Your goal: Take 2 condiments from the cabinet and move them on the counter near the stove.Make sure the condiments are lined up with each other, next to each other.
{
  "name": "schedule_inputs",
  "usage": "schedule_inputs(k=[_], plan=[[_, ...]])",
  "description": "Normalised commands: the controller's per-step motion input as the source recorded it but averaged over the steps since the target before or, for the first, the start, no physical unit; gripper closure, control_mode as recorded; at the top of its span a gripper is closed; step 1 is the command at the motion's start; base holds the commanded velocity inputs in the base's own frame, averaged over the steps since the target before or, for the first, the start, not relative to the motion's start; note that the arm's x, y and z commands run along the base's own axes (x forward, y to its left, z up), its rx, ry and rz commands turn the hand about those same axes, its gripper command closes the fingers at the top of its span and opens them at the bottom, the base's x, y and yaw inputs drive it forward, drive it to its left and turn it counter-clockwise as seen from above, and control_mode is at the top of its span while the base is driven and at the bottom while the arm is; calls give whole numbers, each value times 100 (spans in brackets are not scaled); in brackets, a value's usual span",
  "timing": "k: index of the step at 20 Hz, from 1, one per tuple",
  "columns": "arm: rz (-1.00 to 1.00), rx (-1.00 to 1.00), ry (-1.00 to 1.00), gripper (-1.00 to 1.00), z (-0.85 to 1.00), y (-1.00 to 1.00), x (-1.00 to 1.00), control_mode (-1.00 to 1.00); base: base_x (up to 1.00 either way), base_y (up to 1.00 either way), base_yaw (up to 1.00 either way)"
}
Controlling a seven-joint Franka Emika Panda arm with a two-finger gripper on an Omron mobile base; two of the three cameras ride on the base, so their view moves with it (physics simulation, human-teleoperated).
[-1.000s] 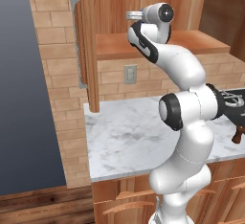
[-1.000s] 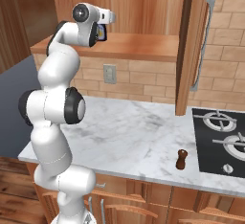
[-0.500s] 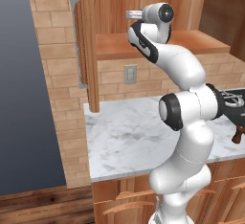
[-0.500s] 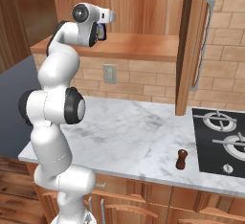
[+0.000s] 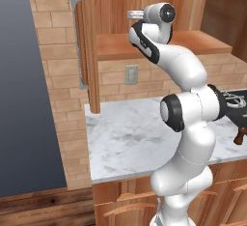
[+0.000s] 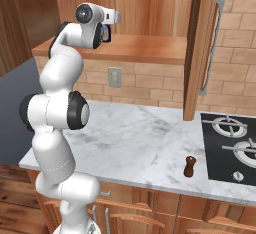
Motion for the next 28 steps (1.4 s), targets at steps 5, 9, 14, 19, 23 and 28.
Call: schedule_inputs(k=[5,9,14,19,23,28], plan=[[0,0,0,100,4,0,-2,-100,0,0,0],[0,0,0,100,8,0,-15,-100,0,0,0],[0,0,0,100,3,-2,-26,-100,0,0,0],[-1,0,0,100,4,-5,-35,-100,0,0,0],[0,0,-1,100,4,-24,-56,-100,0,0,0],[0,0,-2,100,0,-44,-68,-100,0,0,0]])
